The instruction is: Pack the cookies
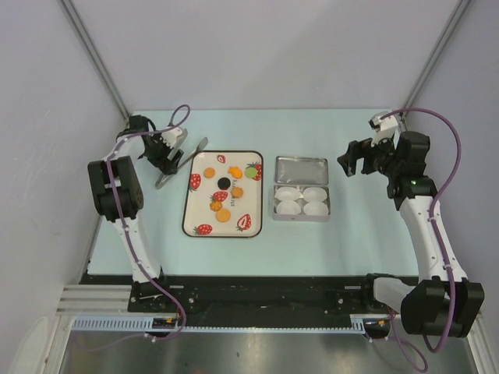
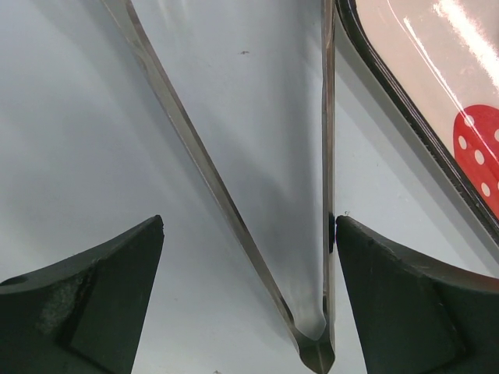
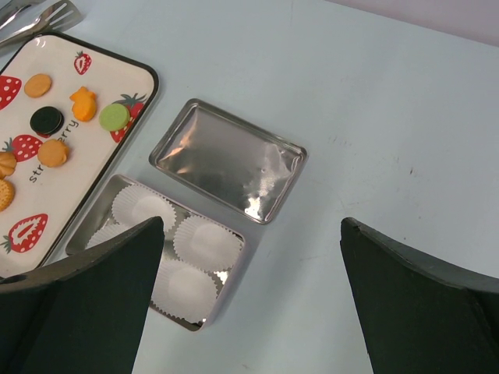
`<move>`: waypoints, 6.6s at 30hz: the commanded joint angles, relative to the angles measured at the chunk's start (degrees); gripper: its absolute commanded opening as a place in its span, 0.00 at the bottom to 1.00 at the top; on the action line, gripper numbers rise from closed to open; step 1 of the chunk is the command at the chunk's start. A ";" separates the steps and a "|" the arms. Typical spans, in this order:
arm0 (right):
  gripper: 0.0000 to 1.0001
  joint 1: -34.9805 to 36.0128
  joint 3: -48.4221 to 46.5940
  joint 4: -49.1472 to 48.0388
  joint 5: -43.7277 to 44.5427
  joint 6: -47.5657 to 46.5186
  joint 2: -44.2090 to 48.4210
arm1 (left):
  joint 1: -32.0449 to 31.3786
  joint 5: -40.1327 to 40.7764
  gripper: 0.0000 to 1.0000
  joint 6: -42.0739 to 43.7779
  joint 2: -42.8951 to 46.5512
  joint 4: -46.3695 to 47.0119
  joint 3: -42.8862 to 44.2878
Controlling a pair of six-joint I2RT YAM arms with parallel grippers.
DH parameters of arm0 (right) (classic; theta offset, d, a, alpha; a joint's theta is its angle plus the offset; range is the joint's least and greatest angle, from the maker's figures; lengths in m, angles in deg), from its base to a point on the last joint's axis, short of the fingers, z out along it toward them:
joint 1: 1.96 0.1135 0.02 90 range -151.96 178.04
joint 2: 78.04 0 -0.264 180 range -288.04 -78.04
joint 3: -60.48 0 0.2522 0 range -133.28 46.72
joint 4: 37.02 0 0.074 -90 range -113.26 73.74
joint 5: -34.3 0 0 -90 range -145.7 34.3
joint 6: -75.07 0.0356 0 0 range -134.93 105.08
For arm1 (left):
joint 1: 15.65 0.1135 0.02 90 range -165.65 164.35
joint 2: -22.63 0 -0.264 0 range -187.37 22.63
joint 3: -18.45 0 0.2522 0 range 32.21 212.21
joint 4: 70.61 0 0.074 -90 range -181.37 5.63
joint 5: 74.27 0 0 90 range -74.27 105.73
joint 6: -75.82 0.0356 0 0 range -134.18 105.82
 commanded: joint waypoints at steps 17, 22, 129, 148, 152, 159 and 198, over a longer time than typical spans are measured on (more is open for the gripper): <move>1.00 0.24 -0.08 -0.76 0.41 -1.14 0.33 | -2.53 2.17 0.89 -0.39 -3.38 -0.69 3.63; 1.00 0.32 -0.08 -0.94 0.41 -1.14 0.33 | -3.05 3.58 0.86 -0.56 -3.82 -1.30 4.15; 1.00 0.50 0.01 -0.85 0.06 -1.23 1.74 | -3.93 8.85 0.49 -19.55 13.76 8.80 -13.77; 1.00 0.50 0.01 -0.76 0.41 -1.23 1.65 | -3.58 17.38 0.57 -16.30 5.06 3.97 -8.59; 1.00 0.50 0.01 -0.76 0.32 -1.32 1.56 | -3.49 18.43 0.62 -15.33 4.44 3.88 -8.59; 1.00 0.59 0.01 -0.85 0.32 -1.32 1.47 | -3.49 19.23 0.67 -13.57 3.48 3.53 -8.50; 1.00 0.59 0.01 -0.85 0.59 -1.32 2.17 | -3.58 17.47 0.64 -10.76 -1.71 -5.43 -3.31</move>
